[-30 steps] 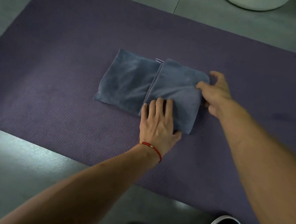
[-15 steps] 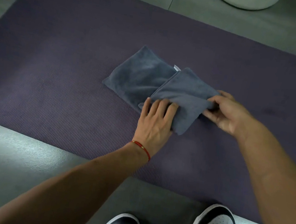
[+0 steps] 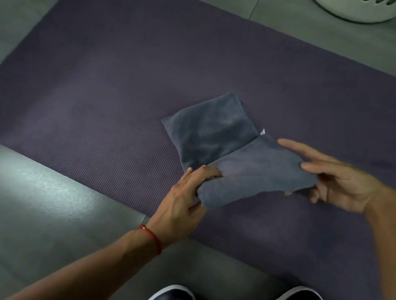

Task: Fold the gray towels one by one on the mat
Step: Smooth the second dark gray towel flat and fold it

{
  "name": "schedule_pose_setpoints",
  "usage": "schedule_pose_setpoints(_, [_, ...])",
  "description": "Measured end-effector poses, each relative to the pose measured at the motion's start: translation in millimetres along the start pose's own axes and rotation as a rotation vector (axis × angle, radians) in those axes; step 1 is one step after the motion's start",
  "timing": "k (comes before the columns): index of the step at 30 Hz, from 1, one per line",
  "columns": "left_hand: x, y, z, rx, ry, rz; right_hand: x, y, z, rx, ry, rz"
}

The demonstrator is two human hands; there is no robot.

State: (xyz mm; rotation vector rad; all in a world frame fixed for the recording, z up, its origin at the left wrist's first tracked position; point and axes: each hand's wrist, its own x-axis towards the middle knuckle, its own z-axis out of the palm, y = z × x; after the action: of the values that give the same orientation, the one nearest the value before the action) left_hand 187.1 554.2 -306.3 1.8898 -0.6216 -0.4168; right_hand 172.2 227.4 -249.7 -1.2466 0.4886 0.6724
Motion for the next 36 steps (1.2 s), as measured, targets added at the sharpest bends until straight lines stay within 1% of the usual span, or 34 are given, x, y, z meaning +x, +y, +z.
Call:
schedule_pose_setpoints(2, [3.5, -1.7, -8.8, -0.085, 0.045, -0.072, 11.5, -15.8, -0.5, 0.016, -0.085, 0.069])
schedule_pose_setpoints(4, [11.1, -2.3, -16.1, -0.123, 0.080, -0.115, 23.0, -26.4, -2.3, -0.058, -0.075, 0.065])
schedule_pose_setpoints(5, [15.7, -2.3, -19.5, -0.130, 0.089, -0.132, 29.2, -28.7, -2.2, -0.154, -0.032, 0.029])
schedule_pose_setpoints(8, [29.0, 4.0, -30.0, -0.168, 0.094, -0.193, 46.9, -31.9, 5.2, -0.606, 0.136, -0.097])
schedule_pose_setpoints(10, [35.6, 6.7, -36.2, -0.241, 0.116, -0.209, 58.3, -36.5, 14.0, -0.715, 0.203, -0.125])
schedule_pose_setpoints(12, [41.8, 8.0, -43.3, -0.271, 0.172, -0.266, 70.8, -40.0, 22.4, -0.681, 0.258, -0.214])
schedule_pose_setpoints(15, [56.7, 0.3, -55.8, -0.227, 0.295, -0.359, 87.9, -39.2, 31.5, -0.424, 0.337, -0.312])
schedule_pose_setpoints(16, [63.7, -4.5, -60.6, -0.197, 0.332, -0.414, 94.3, -37.5, 34.5, -0.391, 0.384, -0.322])
schedule_pose_setpoints(17, [70.4, -8.4, -65.5, -0.183, 0.351, -0.479, 101.4, -35.2, 37.1, -0.415, 0.432, -0.326])
schedule_pose_setpoints(19, [81.1, -15.4, -70.2, -0.238, 0.345, -0.610, 113.9, -28.3, 40.8, -0.621, 0.545, -0.319])
schedule_pose_setpoints(21, [82.1, -17.9, -67.7, -0.325, 0.343, -0.688, 123.4, -23.0, 46.4, -0.820, 0.667, -0.359])
schedule_pose_setpoints(23, [75.9, -20.4, -63.8, -0.318, 0.400, -0.685, 128.4, -24.2, 54.6, -0.942, 0.760, -0.431])
schedule_pose_setpoints(25, [69.4, -25.9, -60.5, -0.264, 0.464, -0.659, 131.8, -24.0, 59.4, -1.085, 0.841, -0.461])
schedule_pose_setpoints(27, [66.9, -28.9, -58.4, -0.246, 0.486, -0.644, 135.8, -21.0, 60.3, -1.166, 0.895, -0.408])
schedule_pose_setpoints(29, [69.8, -31.7, -55.1, -0.202, 0.483, -0.650, 138.7, -17.1, 62.4, -1.194, 0.908, -0.328])
schedule_pose_setpoints(34, [82.2, -24.8, -46.5, 0.088, 0.514, -0.659, 139.3, -22.3, 76.2, -1.215, 0.890, -0.176])
schedule_pose_setpoints(36, [86.4, -23.8, -45.2, 0.215, 0.487, -0.662, 137.1, -26.0, 79.2, -1.217, 0.869, -0.103])
